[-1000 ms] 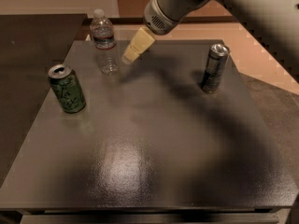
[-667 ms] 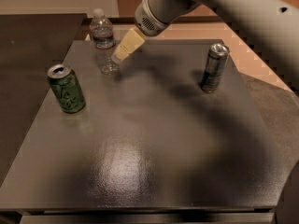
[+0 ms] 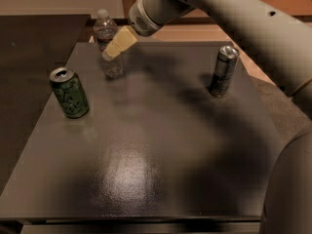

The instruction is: Pick water bottle

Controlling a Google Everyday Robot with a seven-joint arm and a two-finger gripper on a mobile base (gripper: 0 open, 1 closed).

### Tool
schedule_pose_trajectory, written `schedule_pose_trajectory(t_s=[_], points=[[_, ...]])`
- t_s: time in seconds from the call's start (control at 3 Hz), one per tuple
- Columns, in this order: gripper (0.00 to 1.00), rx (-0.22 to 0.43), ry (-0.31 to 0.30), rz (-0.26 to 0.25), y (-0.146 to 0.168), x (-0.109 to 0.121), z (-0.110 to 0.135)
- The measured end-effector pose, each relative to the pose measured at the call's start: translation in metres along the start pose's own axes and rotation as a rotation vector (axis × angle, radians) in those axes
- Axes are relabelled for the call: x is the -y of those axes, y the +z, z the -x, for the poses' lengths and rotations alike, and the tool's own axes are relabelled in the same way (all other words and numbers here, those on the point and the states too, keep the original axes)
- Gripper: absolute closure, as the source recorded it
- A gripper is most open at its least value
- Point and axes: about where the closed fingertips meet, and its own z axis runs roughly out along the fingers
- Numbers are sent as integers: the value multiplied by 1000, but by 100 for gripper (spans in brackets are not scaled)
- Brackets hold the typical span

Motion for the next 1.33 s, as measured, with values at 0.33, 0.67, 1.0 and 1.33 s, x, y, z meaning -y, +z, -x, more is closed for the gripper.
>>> schedule_pose_trajectory(t_s=[0.33,0.67,1.0,1.33], points=[[0,32,7,24,11,-4,11],[0,51,14,51,19,-8,16],[19,63,17,75,23,-16,20],[42,79,14,91,23,-20,24]])
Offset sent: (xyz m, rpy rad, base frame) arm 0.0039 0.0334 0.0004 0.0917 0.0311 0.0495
